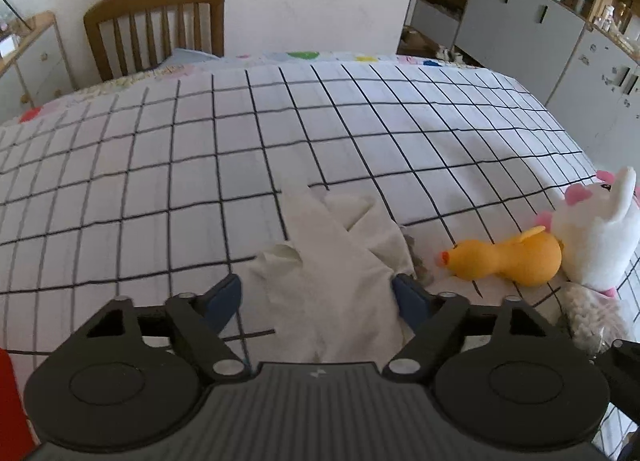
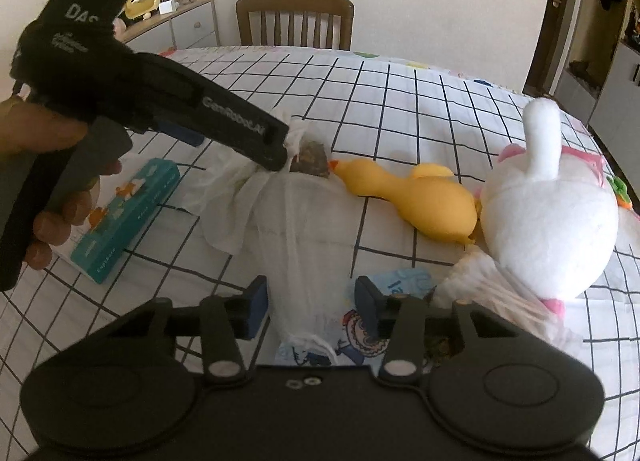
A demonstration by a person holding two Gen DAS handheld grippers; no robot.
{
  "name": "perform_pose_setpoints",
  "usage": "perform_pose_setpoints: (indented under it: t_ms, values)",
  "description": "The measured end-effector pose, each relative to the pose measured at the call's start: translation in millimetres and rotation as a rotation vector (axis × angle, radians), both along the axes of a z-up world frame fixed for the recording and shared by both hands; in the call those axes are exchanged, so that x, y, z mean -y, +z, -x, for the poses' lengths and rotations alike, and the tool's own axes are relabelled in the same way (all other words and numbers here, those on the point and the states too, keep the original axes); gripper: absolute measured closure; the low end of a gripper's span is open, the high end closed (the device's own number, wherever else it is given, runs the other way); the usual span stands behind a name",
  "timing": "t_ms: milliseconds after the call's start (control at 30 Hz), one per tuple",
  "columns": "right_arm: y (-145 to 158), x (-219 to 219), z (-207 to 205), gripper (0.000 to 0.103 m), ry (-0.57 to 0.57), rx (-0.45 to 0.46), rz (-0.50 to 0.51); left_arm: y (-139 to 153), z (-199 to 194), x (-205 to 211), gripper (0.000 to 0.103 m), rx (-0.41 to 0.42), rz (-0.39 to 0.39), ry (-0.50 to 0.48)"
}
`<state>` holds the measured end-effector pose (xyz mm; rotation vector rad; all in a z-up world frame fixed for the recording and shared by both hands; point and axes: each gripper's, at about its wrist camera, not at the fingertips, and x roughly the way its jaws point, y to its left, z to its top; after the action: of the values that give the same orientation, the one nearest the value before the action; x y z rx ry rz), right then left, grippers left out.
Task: Organize soft objects
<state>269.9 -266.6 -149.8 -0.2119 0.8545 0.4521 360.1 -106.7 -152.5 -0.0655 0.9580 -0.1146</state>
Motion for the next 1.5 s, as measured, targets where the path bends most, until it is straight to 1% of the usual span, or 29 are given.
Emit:
perform_pose_setpoints:
  t_ms: [33,67,167,200,233,300,367,433,567,800,1033,1267,1500]
  values:
    - [-0.4,-1.0,0.1,0.059,0.004,0.002,0.005,-1.0,-0.6,0.4,0.034,-0.005,0.015,-0.007]
    - [-0.5,-2.0,-0.1,0.061,0.007,0.005,0.01,-0.7,-0.5,1.5,0.036,0.0,0.013,-0.014]
    - [-1.1,-4.3,0.4,0.067,0.009,0.016,0.022,-1.0,-0.8,5.2,0.046,0.006,0.003,-0.034]
    - [-1.0,-3.9,1.1,0.069,0.008,0.02,0.025,-0.9,-0.5,5.7,0.054,0.009,0.002,-0.036]
    - [-1.2,-4.1,1.3,0.07,0.006,0.023,0.027,-0.6,-0.3,5.9,0.064,0.011,0.004,-0.039]
    - [-0.8,-4.3,1.8,0.08,0.003,0.031,0.032,0.1,0.3,5.8,0.075,0.014,0.021,-0.052]
    - [-0.1,-4.1,2.7,0.087,0.005,0.036,0.032,1.5,2.1,7.0,0.081,0.025,0.005,-0.056]
    - [0.9,-4.6,3.8,0.089,0.002,0.042,0.03,3.8,4.1,4.8,0.085,0.037,0.005,-0.054]
    - [9.6,0.1,12.1,0.093,-0.01,0.061,0.003,13.1,10.9,-6.9,0.087,0.062,0.015,-0.029]
    - [36.9,14.0,28.5,0.094,-0.043,0.086,-0.087,31.1,25.5,-26.3,0.088,0.096,0.039,0.004]
    - [64.8,21.5,43.7,0.094,-0.057,0.085,-0.146,58.1,50.5,-32.4,0.088,0.132,0.054,-0.009]
    - [90.0,11.1,63.6,0.094,-0.037,0.111,-0.172,87.4,82.9,-37.2,0.088,0.174,0.052,-0.02]
    - [112.7,-8.6,79.0,0.094,0.006,0.134,-0.2,113.4,119.7,-56.7,0.088,0.21,0.04,0.009]
